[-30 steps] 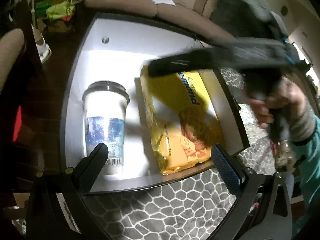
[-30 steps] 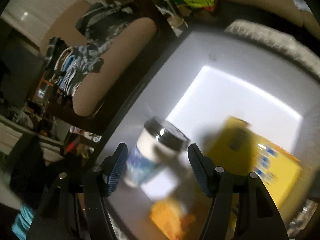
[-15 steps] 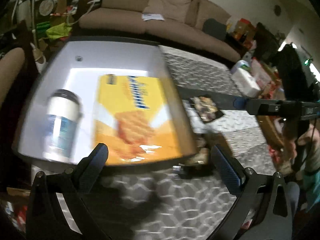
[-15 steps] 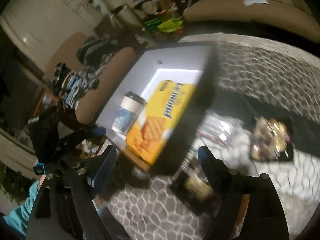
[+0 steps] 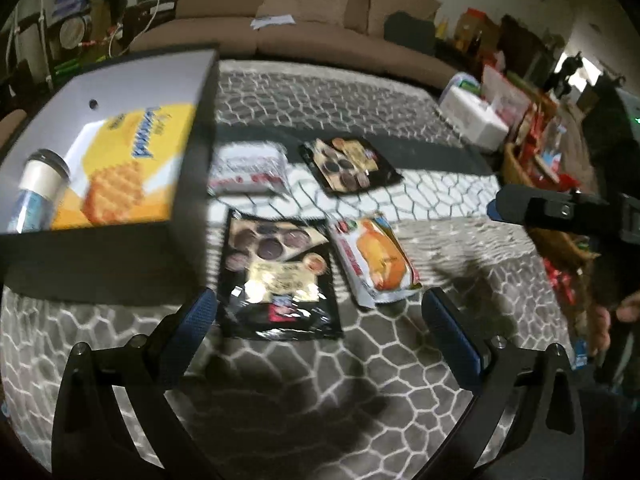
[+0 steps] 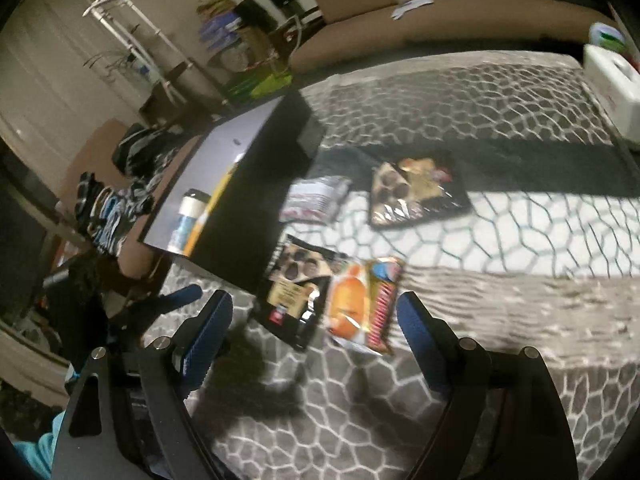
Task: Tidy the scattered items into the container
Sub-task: 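Move the right tool down onto the black cookie pack and close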
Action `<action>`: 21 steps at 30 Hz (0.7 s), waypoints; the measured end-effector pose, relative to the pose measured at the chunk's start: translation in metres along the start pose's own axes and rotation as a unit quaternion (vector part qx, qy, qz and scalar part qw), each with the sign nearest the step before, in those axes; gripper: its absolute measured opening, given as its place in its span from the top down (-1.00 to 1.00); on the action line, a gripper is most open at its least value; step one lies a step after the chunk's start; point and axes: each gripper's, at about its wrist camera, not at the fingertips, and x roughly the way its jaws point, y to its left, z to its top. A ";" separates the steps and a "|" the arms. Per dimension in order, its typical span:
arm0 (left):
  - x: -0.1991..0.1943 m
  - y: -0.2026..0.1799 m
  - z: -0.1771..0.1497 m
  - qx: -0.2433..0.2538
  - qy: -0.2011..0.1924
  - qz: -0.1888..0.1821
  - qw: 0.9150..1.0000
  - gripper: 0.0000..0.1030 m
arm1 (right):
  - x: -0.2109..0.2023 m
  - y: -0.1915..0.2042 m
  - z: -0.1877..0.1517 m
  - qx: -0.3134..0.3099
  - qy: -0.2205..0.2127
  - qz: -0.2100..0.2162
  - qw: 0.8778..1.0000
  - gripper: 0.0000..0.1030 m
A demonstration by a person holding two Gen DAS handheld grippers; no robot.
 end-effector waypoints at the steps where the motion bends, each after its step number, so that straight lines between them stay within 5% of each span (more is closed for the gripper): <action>1: 0.005 -0.004 -0.002 0.002 0.002 -0.001 1.000 -1.00 | -0.001 -0.007 -0.006 0.007 -0.004 -0.006 1.000 -0.68; 11: 0.044 -0.039 0.004 0.018 -0.024 0.017 0.999 -1.00 | 0.002 -0.066 -0.022 0.059 -0.014 -0.030 0.998 -0.68; 21: 0.077 -0.006 0.036 -0.033 -0.023 0.009 0.999 -1.00 | 0.040 -0.117 0.034 0.109 -0.026 -0.014 0.994 -0.66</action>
